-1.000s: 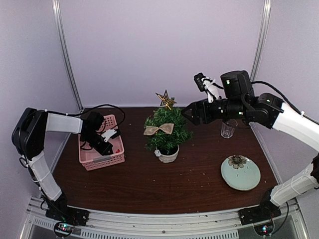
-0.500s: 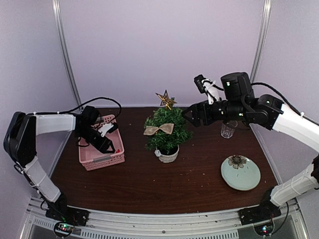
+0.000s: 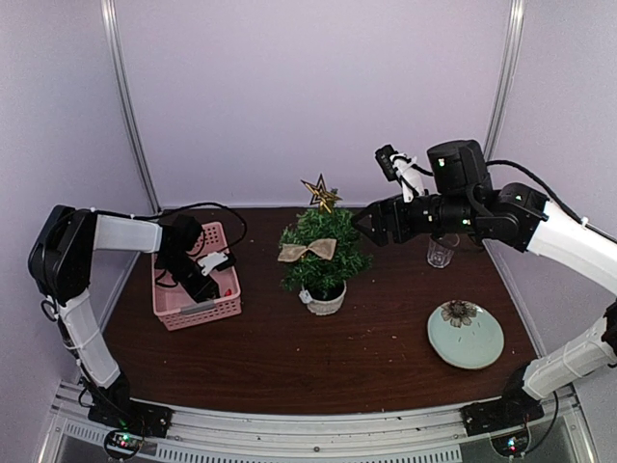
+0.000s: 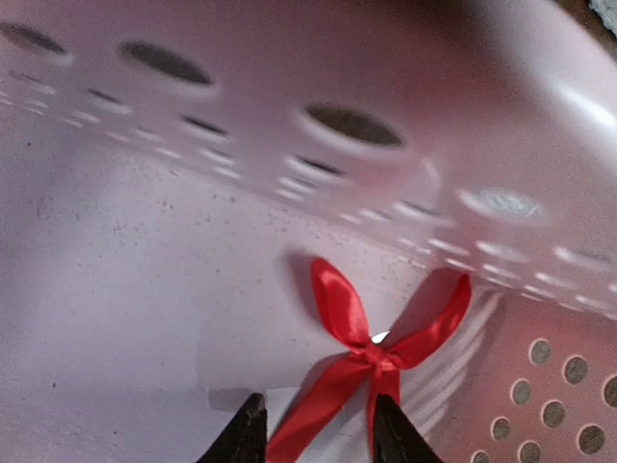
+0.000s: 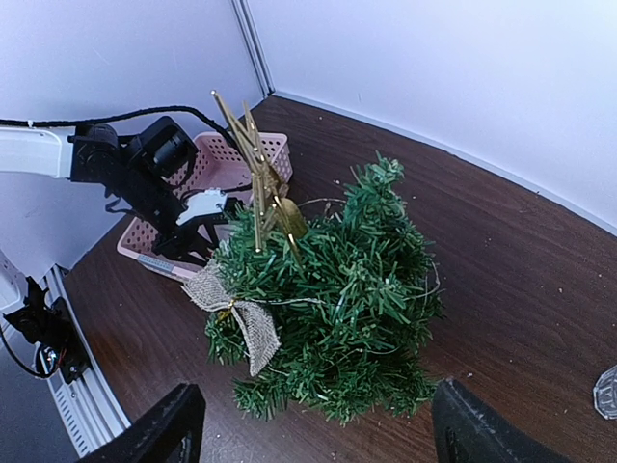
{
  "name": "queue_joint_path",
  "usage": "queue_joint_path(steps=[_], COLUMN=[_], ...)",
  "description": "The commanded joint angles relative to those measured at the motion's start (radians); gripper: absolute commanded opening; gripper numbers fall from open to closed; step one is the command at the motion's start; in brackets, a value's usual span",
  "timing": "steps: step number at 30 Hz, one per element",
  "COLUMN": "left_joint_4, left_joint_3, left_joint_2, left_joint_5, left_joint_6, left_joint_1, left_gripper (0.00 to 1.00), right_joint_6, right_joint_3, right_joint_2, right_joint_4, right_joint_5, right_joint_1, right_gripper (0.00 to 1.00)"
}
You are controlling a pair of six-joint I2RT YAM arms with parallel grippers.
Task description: Decorate the small christmas tree
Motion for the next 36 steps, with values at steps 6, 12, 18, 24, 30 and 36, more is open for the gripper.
queue_joint_path(steps=[6, 12, 18, 24, 30, 36], left_joint_4=[0.093, 0.100, 0.111, 0.081, 0.018, 0.103], left_joint_3=[-0.048, -0.043, -0.052, -0.053, 0.006, -0.048], left_joint_2=[0.035, 0.014, -0.108, -0.150, -0.045, -0.013], left_joint_5=[-0.092, -0.136, -0.127, 0.093, 0.047, -0.011], left_joint_6=[0.016, -0.099, -0.255, -0.147, -0.066, 0.007], left_joint_1=[-0.016, -0.010, -0.002, -0.002, -0.024, -0.034], left_gripper=[0.17, 0.00, 0.00, 0.25, 0.43, 0.42], right_joint_6=[0.007, 0.004, 0.001, 0.001, 0.005, 0.018], right_joint_3=[-0.010, -0.009, -0.014, -0.033, -0.034, -0.038], right_joint_2=[-0.009, -0.007, -0.022, -0.039, -0.039, -0.038], right_joint_4=[0.008, 0.007, 0.006, 0.012, 0.018, 0.020], right_joint_5=[0.003, 0.000, 0.005, -0.003, -0.001, -0.001], right_joint_1=[-0.011, -0.012, -0.012, -0.014, -0.015, -0.015], right_gripper=[0.84, 0.84, 0.84, 0.84, 0.84, 0.84])
